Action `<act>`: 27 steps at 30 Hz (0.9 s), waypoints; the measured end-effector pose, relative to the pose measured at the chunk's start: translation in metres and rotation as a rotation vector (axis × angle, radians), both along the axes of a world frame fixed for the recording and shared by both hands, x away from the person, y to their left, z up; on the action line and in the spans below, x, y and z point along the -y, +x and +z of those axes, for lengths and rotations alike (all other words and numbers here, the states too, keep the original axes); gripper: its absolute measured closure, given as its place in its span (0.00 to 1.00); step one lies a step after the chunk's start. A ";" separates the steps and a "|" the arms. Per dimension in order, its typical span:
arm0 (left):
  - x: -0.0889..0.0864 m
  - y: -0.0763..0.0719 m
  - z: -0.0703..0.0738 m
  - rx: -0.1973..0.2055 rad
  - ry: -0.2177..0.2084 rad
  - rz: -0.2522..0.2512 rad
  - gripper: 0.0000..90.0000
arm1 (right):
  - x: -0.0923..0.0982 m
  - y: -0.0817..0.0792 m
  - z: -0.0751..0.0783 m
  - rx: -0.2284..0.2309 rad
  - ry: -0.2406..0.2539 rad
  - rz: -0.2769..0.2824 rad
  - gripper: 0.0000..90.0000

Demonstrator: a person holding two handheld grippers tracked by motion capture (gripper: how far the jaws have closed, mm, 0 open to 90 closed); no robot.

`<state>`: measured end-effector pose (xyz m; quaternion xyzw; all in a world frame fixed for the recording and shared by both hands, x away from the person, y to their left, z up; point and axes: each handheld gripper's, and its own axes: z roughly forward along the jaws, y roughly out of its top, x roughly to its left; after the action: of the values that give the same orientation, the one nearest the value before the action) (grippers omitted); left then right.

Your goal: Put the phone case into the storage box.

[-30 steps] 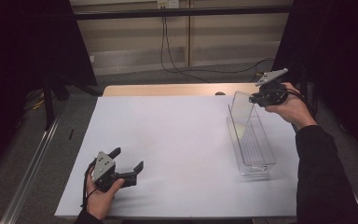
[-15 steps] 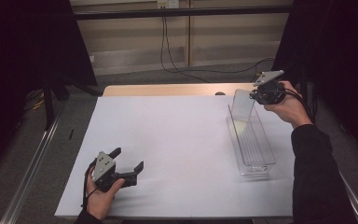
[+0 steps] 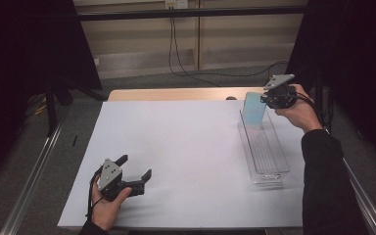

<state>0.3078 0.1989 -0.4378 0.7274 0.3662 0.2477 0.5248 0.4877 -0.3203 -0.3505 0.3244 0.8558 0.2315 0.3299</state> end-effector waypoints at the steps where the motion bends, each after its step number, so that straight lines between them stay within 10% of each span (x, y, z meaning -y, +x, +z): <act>1: 0.000 0.000 0.000 -0.002 -0.003 0.000 0.04 | 0.000 0.000 0.000 -0.002 0.000 0.000 0.86; 14: 0.002 0.000 0.000 0.001 0.010 -0.006 0.04 | 0.003 -0.009 0.010 -0.111 0.061 0.028 0.88; 27: 0.001 0.000 0.000 0.001 0.007 -0.009 0.04 | -0.007 -0.003 0.007 -0.082 -0.052 0.025 0.85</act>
<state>0.3078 0.1974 -0.4379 0.7307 0.3620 0.2468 0.5235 0.4843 -0.3130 -0.3438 0.3145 0.8781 0.1999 0.3000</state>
